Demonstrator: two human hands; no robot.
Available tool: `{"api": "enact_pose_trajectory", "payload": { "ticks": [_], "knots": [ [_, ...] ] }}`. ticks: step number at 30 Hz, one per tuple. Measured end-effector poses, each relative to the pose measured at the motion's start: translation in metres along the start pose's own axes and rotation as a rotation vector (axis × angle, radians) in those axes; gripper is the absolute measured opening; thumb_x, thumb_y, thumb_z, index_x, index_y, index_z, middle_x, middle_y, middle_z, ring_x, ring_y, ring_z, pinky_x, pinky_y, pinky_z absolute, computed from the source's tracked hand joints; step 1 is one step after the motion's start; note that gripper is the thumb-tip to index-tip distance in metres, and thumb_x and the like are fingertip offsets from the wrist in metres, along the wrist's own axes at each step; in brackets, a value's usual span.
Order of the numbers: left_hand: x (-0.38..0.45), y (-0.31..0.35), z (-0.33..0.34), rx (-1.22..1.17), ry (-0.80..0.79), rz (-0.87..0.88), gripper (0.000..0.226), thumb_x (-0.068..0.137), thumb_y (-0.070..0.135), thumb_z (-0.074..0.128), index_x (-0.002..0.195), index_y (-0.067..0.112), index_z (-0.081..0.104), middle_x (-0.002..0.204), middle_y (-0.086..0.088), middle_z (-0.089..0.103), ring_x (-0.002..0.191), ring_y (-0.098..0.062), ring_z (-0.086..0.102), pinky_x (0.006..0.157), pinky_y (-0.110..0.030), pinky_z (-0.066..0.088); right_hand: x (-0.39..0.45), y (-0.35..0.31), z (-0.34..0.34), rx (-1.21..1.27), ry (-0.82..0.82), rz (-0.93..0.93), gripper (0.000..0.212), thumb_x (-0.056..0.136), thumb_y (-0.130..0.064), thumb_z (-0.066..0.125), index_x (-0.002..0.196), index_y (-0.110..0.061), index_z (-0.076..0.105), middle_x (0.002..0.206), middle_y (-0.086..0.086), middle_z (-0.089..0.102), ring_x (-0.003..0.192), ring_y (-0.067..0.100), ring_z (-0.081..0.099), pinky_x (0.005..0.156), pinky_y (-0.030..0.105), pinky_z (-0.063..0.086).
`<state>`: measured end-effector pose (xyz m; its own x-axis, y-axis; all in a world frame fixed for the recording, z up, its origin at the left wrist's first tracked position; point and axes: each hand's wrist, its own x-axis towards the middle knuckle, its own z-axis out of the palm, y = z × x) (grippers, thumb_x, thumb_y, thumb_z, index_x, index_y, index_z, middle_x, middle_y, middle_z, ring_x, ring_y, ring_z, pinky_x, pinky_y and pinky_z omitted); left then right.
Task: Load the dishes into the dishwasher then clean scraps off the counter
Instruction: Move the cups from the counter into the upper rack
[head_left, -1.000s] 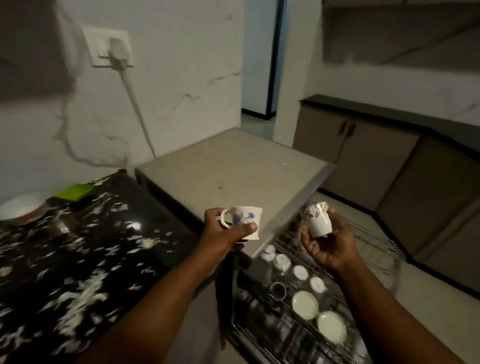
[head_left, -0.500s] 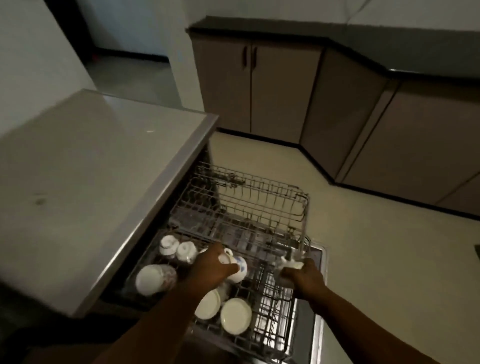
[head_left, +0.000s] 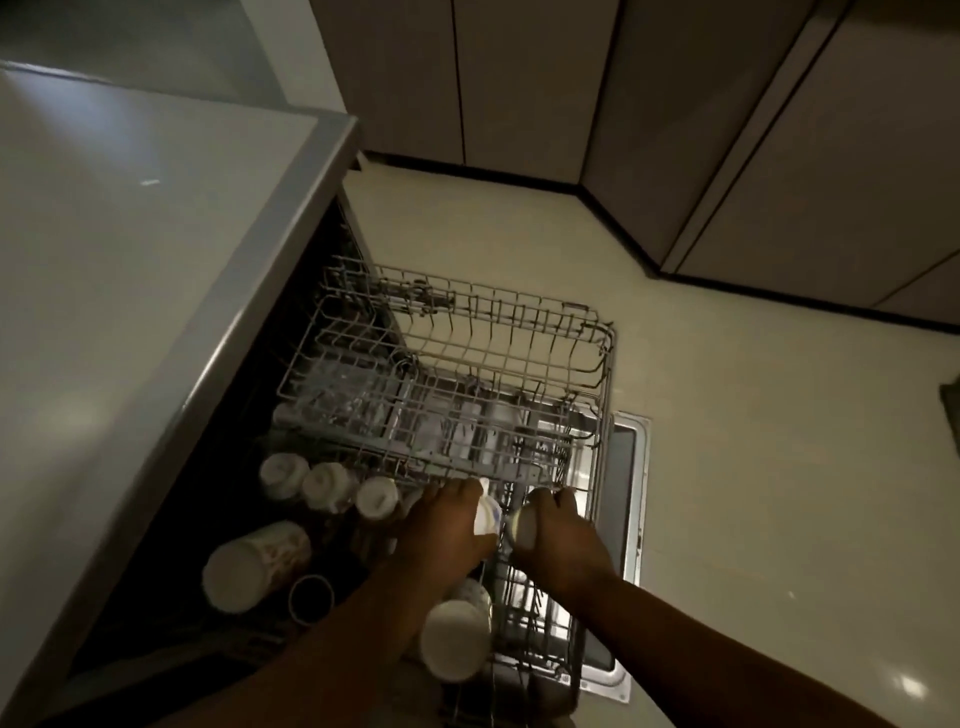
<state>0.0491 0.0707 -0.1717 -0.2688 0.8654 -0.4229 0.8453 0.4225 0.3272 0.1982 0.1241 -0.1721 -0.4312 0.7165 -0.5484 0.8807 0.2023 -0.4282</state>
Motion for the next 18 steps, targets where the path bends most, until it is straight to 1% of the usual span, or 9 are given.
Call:
{"api": "enact_pose_trajectory", "payload": {
  "ticks": [3, 7, 9, 11, 13, 15, 18],
  "knots": [
    [0.009, -0.003, 0.006, 0.102, -0.022, 0.024, 0.067, 0.08, 0.051, 0.062, 0.137, 0.023, 0.04, 0.135, 0.002, 0.048, 0.123, -0.02, 0.043, 0.1, -0.031, 0.037, 0.009, -0.003, 0.002, -0.021, -0.015, 0.007, 0.071, 0.077, -0.036, 0.073, 0.133, -0.018, 0.035, 0.129, 0.009, 0.04, 0.102, 0.031, 0.06, 0.078, 0.036, 0.052],
    [0.009, -0.01, 0.018, 0.151, -0.037, 0.015, 0.068, 0.082, 0.055, 0.054, 0.139, 0.022, 0.036, 0.135, 0.001, 0.047, 0.125, -0.02, 0.043, 0.102, -0.033, 0.036, 0.01, -0.011, 0.008, 0.012, 0.019, 0.038, 0.071, 0.078, -0.047, 0.07, 0.132, -0.017, 0.035, 0.127, 0.009, 0.038, 0.096, 0.031, 0.062, 0.066, 0.033, 0.046],
    [0.008, -0.013, 0.022, 0.167, -0.034, 0.017, 0.065, 0.082, 0.053, 0.053, 0.137, 0.022, 0.037, 0.134, 0.001, 0.047, 0.124, -0.02, 0.043, 0.101, -0.033, 0.036, 0.006, -0.013, 0.015, 0.019, 0.021, 0.039, 0.069, 0.078, -0.046, 0.069, 0.129, -0.016, 0.034, 0.127, 0.01, 0.038, 0.093, 0.029, 0.063, 0.061, 0.031, 0.044],
    [0.01, -0.015, 0.024, 0.215, -0.017, 0.036, 0.059, 0.082, 0.052, 0.053, 0.132, 0.022, 0.039, 0.131, 0.002, 0.049, 0.121, -0.019, 0.045, 0.098, -0.032, 0.035, 0.002, -0.015, 0.02, 0.038, 0.005, 0.072, 0.072, 0.075, -0.048, 0.07, 0.129, -0.016, 0.033, 0.127, 0.01, 0.037, 0.093, 0.029, 0.063, 0.061, 0.031, 0.042],
    [0.014, -0.015, 0.024, 0.244, -0.019, 0.055, 0.059, 0.082, 0.053, 0.054, 0.13, 0.022, 0.04, 0.13, 0.001, 0.05, 0.119, -0.019, 0.047, 0.096, -0.032, 0.034, 0.002, -0.014, 0.023, 0.093, -0.001, 0.127, 0.074, 0.074, -0.05, 0.071, 0.129, -0.016, 0.034, 0.125, 0.009, 0.037, 0.095, 0.029, 0.063, 0.062, 0.029, 0.041],
    [0.017, -0.016, 0.027, 0.269, -0.032, 0.074, 0.06, 0.084, 0.054, 0.052, 0.133, 0.021, 0.039, 0.133, -0.001, 0.049, 0.12, -0.021, 0.047, 0.096, -0.032, 0.033, 0.007, -0.013, 0.025, 0.15, -0.005, 0.151, 0.069, 0.074, -0.047, 0.073, 0.123, -0.016, 0.036, 0.122, 0.008, 0.039, 0.094, 0.028, 0.062, 0.063, 0.029, 0.04],
    [0.02, -0.017, 0.033, 0.293, -0.055, 0.087, 0.06, 0.086, 0.052, 0.05, 0.136, 0.019, 0.037, 0.137, -0.003, 0.046, 0.123, -0.024, 0.046, 0.098, -0.033, 0.032, 0.016, -0.01, 0.029, 0.183, -0.017, 0.171, 0.061, 0.075, -0.044, 0.075, 0.116, -0.016, 0.038, 0.117, 0.008, 0.04, 0.091, 0.03, 0.062, 0.066, 0.034, 0.047]
  ]
}}
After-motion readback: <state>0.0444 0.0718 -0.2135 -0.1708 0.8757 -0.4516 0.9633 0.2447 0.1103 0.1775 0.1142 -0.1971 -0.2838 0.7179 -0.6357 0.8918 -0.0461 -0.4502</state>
